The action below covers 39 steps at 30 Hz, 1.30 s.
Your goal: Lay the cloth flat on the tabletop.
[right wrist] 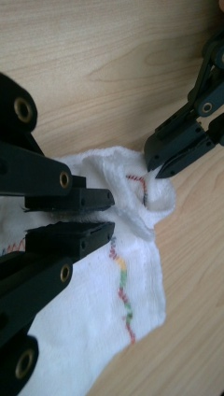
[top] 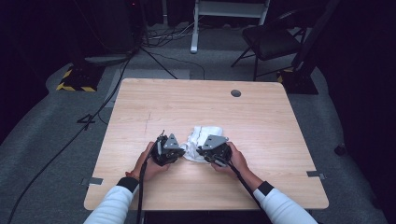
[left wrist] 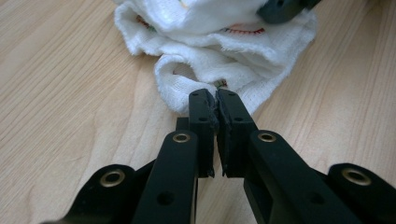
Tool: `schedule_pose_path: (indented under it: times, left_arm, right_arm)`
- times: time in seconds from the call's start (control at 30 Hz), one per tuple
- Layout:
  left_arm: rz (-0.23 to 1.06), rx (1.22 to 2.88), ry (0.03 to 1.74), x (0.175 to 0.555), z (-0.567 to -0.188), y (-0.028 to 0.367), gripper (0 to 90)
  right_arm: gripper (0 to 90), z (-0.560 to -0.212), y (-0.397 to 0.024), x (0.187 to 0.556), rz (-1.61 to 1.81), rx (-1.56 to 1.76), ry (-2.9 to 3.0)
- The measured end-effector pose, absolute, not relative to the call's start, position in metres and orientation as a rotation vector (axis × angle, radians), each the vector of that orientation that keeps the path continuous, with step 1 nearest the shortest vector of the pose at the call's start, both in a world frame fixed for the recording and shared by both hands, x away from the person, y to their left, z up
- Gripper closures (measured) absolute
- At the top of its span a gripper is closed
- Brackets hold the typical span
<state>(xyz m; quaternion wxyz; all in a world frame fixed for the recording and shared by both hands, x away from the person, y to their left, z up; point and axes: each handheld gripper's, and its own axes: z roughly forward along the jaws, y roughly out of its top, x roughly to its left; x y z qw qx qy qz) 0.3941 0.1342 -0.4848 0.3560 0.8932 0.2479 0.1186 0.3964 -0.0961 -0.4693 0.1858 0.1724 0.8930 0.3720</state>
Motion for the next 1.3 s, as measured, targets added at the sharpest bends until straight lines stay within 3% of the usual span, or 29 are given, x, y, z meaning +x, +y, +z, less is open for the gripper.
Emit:
schedule_pose_path:
  times: [0.17, 0.47, 0.87, 1.03, 1.07, 1.1, 1.13, 1.23, 1.3]
  left_arm:
    - [0.326, 2.29, 0.646, 0.395, -0.481, 0.139, 85.1]
    - [0.333, 2.267, 0.653, 0.392, -0.476, 0.144, 85.1]
    - [0.232, 2.326, 0.544, 0.368, -0.482, 0.113, 84.7]
    - [0.209, 2.357, 0.512, 0.359, -0.483, 0.105, 82.2]
    - [0.211, 2.357, 0.515, 0.357, -0.483, 0.105, 80.1]
    - [0.213, 2.355, 0.516, 0.357, -0.483, 0.105, 80.1]
    - [0.212, 2.332, 0.547, 0.356, -0.482, 0.107, 71.7]
    - [0.222, 2.325, 0.559, 0.356, -0.479, 0.11, 66.1]
    - [0.23, 2.298, 0.592, 0.357, -0.476, 0.114, 55.8]
  right_arm:
    - [85.0, -0.455, -0.115, 0.397, 1.086, 0.542, 2.469]
    - [85.1, -0.431, -0.189, 0.391, 1.121, 0.731, 2.371]
    - [82.0, -0.461, -0.236, 0.367, 0.977, 0.86, 2.445]
    - [73.5, -0.47, -0.247, 0.363, 0.929, 0.902, 2.463]
    - [63.8, -0.469, -0.248, 0.361, 0.932, 0.911, 2.456]
    - [63.8, -0.469, -0.248, 0.361, 0.932, 0.911, 2.456]
    - [57.0, -0.466, -0.247, 0.36, 0.949, 0.905, 2.437]
    - [51.3, -0.462, -0.244, 0.359, 0.978, 0.879, 2.43]
    - [44.9, -0.458, -0.235, 0.356, 1.005, 0.828, 2.431]
